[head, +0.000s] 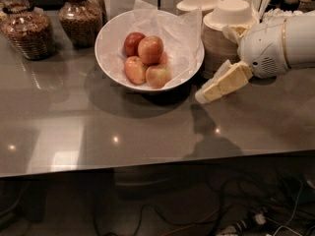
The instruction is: Pick apple from white bowl
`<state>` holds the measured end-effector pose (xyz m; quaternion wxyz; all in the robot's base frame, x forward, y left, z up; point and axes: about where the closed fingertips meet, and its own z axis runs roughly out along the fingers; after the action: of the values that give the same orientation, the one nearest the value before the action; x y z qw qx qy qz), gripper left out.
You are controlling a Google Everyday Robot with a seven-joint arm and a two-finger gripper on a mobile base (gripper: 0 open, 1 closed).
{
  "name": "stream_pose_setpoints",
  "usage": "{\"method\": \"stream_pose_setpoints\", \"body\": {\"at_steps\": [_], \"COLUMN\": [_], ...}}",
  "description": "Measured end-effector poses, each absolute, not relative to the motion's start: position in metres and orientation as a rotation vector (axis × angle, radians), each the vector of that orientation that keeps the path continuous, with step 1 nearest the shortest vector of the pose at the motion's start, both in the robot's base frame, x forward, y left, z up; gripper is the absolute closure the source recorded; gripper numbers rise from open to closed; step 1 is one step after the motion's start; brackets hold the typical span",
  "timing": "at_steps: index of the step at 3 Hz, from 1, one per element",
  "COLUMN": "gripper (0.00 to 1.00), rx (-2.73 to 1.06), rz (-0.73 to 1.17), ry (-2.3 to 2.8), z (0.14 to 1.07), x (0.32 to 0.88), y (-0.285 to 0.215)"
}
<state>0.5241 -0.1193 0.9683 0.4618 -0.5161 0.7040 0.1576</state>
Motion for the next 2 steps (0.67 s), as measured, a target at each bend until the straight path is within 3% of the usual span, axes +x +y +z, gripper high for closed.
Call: {"method": "stream_pose_setpoints", "body": {"at_steps": [1,2], "gripper": [0.0,0.0], "rx": [-1.191,-1.191], "rz": [0.45,0.45], "ry": [1.562,1.562], "z": [1.0014,1.0013], "x": [0.5547,0.5548], "y": [-0.0881,-0.0879]}}
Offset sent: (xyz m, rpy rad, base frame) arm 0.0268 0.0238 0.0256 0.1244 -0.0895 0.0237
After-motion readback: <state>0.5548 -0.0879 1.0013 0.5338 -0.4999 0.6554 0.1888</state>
